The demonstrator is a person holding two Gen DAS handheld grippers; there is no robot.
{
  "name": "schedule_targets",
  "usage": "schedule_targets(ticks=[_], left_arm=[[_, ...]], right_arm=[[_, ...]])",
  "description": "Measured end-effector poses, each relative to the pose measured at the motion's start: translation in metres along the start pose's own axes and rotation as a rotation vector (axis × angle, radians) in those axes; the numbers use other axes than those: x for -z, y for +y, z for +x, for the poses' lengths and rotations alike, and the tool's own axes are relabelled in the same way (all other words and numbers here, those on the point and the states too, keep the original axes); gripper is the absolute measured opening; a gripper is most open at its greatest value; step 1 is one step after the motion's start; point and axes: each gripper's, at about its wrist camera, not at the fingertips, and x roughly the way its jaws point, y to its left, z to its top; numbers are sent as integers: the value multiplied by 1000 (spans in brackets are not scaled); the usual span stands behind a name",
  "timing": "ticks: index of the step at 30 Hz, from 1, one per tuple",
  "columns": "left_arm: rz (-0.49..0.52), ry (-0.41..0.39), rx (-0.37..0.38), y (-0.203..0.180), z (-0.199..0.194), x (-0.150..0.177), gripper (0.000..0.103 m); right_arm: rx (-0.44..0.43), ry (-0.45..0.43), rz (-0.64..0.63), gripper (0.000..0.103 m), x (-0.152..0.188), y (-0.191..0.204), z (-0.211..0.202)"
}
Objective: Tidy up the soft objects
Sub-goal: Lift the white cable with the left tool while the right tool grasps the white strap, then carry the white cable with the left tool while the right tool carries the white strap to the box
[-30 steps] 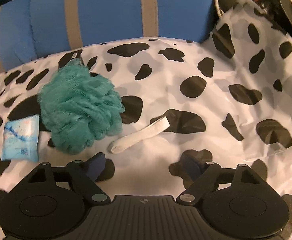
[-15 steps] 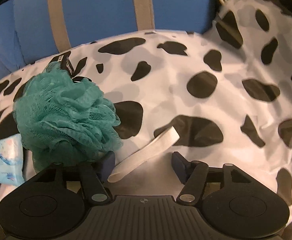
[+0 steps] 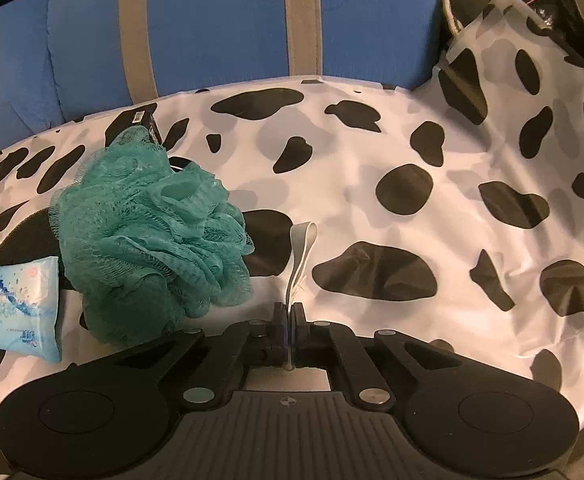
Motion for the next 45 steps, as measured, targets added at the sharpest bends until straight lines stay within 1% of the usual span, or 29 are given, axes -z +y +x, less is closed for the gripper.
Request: schedule_targets(ticks=[3, 5, 7, 8, 9, 11, 14, 17, 19, 24, 28, 37, 45], left_arm=[[8, 7, 35, 0, 16, 0, 47], [19, 42, 49, 0, 28, 2, 47], [5, 33, 68, 2, 32, 5, 44], [-19, 36, 94, 5, 32, 5, 36], [-51, 42, 120, 8, 32, 4, 25], [-64, 53, 116, 9, 31, 2, 10], [-73, 64, 107, 7, 32, 1, 9], [-79, 72, 77, 2, 31, -1, 7], [-103, 74, 67, 2, 29, -3, 7], [-158, 80, 81, 1, 17, -1, 6], [-169, 43, 55, -6, -2, -1, 6], [-243, -16, 5, -25, -42, -2, 6], [-367, -68, 12, -36, -78, 15, 6]], right_arm=[[-5, -16, 12, 3, -1, -4, -10], [-15, -28, 23, 3, -2, -7, -18], [-23, -42, 33, 4, -3, -11, -27], [-28, -49, 39, 3, -3, -14, -32], [-31, -56, 43, 3, -3, -16, -37], [-37, -69, 50, 4, -4, -20, -46], [-53, -86, 64, 4, -3, -26, -62], [-75, -99, 53, 4, 1, -25, -77], [-90, -100, 37, 4, 6, -22, -87], [-150, -75, -24, 4, 21, -9, -105], [-184, -59, -80, 4, 33, 2, -118], [-228, -49, -91, 4, 56, 13, -147], [-275, -32, -120, 4, 79, 28, -169]])
